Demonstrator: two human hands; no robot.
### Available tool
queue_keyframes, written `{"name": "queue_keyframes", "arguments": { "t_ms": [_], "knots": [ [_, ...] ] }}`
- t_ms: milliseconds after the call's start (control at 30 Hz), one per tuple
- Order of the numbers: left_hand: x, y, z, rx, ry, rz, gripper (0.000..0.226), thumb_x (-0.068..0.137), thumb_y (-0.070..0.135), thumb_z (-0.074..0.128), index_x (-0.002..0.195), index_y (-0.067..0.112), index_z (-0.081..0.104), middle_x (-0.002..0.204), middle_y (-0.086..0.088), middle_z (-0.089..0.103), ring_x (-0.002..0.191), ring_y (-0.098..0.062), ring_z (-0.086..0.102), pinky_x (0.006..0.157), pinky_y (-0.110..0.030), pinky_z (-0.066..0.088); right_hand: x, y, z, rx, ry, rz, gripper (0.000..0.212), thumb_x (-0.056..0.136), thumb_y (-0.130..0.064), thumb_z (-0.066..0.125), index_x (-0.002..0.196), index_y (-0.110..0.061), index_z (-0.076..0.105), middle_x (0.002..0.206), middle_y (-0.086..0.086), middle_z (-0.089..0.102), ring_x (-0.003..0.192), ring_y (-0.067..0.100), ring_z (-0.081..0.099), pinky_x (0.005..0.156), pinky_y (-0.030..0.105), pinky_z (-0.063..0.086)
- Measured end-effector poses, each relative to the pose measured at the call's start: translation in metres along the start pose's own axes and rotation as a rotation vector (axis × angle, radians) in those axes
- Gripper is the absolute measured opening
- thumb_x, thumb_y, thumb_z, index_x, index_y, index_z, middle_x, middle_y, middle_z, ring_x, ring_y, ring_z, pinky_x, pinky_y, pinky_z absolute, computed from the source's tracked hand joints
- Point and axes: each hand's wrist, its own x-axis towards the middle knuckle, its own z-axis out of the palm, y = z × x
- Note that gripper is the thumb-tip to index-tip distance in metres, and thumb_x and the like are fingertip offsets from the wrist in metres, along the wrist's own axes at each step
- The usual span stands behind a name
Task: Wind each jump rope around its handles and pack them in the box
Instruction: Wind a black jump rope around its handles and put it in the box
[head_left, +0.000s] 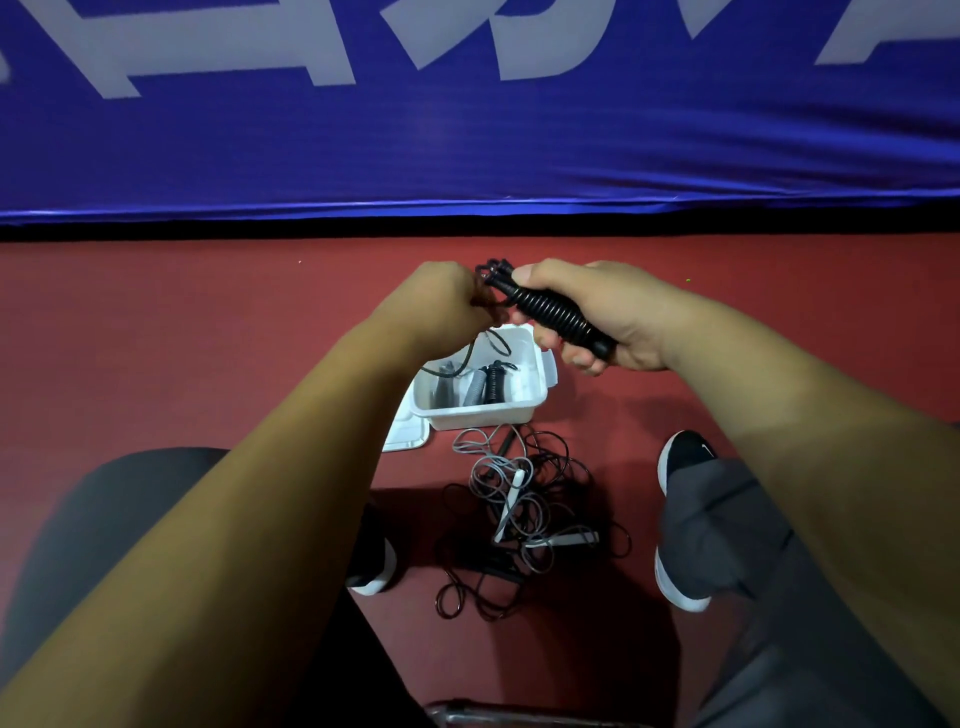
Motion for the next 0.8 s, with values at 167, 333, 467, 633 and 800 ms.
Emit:
{"name": "queue_keyframes", "arguments": {
  "t_ms": [167, 333, 467, 633, 800],
  "knots": [
    [0.002, -0.007, -0.006, -0.016, -0.014, -0.006, 0.025, 0.081, 0.001, 0.066, 0.066, 0.020, 0.070, 0.059, -0.002, 0.068, 0.053, -0.016, 0.061, 0.052, -0.027, 0.047, -0.006, 0.002, 0.006, -0.012, -0.189, 0.012, 0.048, 0.106, -0.050, 0.055, 0.104, -0.006, 0.073, 0.067, 0.009, 0.064, 0.047, 0.019, 0.053, 0.049, 0.027, 0.046],
    [-0.004, -0.008, -0.010, -0.406, -0.040, -0.008, 0.005, 0.087, 0.009, 0.082, 0.083, 0.012, 0.080, 0.072, -0.009, 0.074, 0.055, -0.009, 0.063, 0.055, -0.019, 0.050, -0.005, 0.010, 0.010, -0.121, -0.324, 0.070, 0.047, 0.109, -0.045, 0.052, 0.109, -0.003, 0.073, 0.073, 0.014, 0.070, 0.052, 0.016, 0.058, 0.047, 0.026, 0.050],
    [-0.006, 0.000, -0.012, -0.549, -0.058, 0.008, 0.007, 0.083, 0.007, 0.085, 0.084, 0.008, 0.079, 0.077, -0.015, 0.077, 0.065, -0.017, 0.071, 0.067, -0.027, 0.060, -0.002, 0.013, 0.009, -0.221, -0.383, 0.113, 0.038, 0.107, -0.044, 0.058, 0.121, -0.011, 0.070, 0.098, 0.022, 0.079, 0.055, 0.018, 0.052, 0.041, 0.021, 0.040],
    [-0.008, 0.010, -0.017, -0.425, 0.063, 0.100, 0.009, 0.082, 0.011, 0.087, 0.084, 0.012, 0.078, 0.078, -0.008, 0.077, 0.077, -0.029, 0.076, 0.079, -0.043, 0.064, 0.006, 0.019, 0.002, -0.302, -0.291, 0.071, 0.022, 0.108, -0.038, 0.060, 0.109, -0.017, 0.063, 0.091, 0.013, 0.074, 0.059, 0.018, 0.053, 0.045, 0.024, 0.037],
    [-0.006, 0.009, -0.018, -0.164, 0.121, 0.258, 0.010, 0.085, 0.015, 0.083, 0.087, 0.020, 0.074, 0.086, 0.008, 0.075, 0.077, -0.009, 0.069, 0.072, -0.033, 0.058, 0.015, 0.021, -0.004, -0.375, -0.117, 0.057, 0.031, 0.108, -0.041, 0.058, 0.113, -0.011, 0.062, 0.083, 0.009, 0.071, 0.057, 0.017, 0.059, 0.045, 0.025, 0.041]
  ]
}}
